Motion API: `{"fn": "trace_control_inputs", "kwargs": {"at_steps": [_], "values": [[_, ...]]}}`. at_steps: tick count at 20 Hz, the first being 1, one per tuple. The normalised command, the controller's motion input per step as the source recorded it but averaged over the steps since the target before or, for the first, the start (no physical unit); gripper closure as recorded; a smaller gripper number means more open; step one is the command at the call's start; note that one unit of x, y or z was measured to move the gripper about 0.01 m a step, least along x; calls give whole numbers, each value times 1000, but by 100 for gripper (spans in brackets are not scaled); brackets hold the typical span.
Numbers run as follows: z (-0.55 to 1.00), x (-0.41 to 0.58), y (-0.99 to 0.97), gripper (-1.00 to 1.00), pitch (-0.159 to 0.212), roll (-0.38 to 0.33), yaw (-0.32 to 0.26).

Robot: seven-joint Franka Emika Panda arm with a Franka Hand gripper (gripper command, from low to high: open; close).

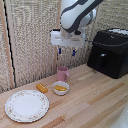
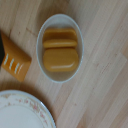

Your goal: Please go towards the air fryer and gently seize its handle using your gripper. Slowly reveal the interior of the air fryer by pulling the handle outward. Head to the bowl filled with hot dogs and firmly but gently grasp it. Carefully place it inside the now-open air fryer.

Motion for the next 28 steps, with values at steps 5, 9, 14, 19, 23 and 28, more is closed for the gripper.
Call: {"fn": "trace_control_inputs", "kwargs": {"at_steps": [5, 9, 14, 19, 23, 28], "values": [[0, -1, -71, -100, -35, -375, -85], [-55, -4, -150, -100, -74, -366, -61], [-168, -9, -316, -100, -82, -284, -103], [-183, -35, -423, -100, -98, -225, -122], [-69, 0, -439, -100, -117, -222, -27], [-91, -19, -434, -100, -155, -234, 17]]}}
